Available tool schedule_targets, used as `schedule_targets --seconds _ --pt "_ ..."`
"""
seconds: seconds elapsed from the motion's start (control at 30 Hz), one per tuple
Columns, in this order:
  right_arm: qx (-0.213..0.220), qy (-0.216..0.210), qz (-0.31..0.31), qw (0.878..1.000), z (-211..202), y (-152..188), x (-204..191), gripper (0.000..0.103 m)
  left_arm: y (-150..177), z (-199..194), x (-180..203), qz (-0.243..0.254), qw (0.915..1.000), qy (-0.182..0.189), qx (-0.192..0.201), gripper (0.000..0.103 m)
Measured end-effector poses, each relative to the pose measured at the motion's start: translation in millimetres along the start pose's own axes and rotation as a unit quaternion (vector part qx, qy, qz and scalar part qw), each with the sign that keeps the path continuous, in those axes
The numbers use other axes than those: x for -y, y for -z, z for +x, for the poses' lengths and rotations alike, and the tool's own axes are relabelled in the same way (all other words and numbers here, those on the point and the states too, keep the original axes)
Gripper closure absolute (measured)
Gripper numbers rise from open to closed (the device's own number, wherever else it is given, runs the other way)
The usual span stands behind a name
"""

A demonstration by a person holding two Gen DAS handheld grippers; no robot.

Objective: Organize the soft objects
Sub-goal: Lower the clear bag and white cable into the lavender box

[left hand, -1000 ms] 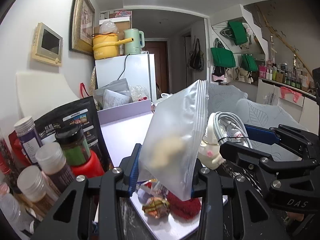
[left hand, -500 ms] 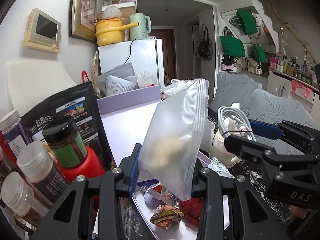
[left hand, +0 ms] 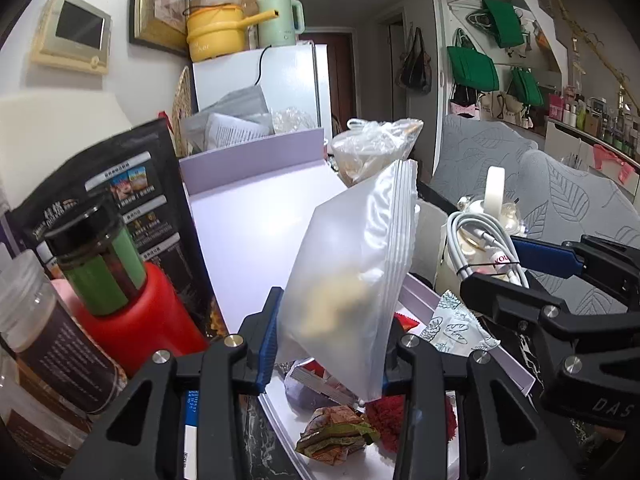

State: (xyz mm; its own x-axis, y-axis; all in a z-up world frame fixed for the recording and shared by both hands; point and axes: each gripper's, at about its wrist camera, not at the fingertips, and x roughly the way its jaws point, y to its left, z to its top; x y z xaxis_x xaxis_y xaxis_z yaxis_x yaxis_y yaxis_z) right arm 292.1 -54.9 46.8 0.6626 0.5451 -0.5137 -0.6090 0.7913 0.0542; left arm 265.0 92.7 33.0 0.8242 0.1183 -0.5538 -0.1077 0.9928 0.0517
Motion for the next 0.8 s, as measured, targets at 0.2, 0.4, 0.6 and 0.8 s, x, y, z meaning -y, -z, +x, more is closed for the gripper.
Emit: schedule_targets --seconds 0.2,0.4,0.6,0.8 --pt "-0.033 -0.009 0.006 0.999 21.7 7.6 2.9 0.051 6.7 21.7 -0.9 0.003 0.9995 0.002 -0.03 0.066" --pt "-0.057 -0.011 0.01 0.998 37.1 14.2 4.5 0.051 13.7 37.8 3.0 0.011 0.9985 0.0 -0.054 0.066" --pt "-0.075 -0.008 0.015 0.997 47.5 18.8 8.5 0.051 21.8 54.3 11.9 0.027 0.996 -0.002 -0.085 0.066" --pt "-0.099 -0.002 0.014 0.995 57.7 23.3 11.6 0.051 28.8 68.4 18.7 0.033 0.993 0.003 -0.114 0.066"
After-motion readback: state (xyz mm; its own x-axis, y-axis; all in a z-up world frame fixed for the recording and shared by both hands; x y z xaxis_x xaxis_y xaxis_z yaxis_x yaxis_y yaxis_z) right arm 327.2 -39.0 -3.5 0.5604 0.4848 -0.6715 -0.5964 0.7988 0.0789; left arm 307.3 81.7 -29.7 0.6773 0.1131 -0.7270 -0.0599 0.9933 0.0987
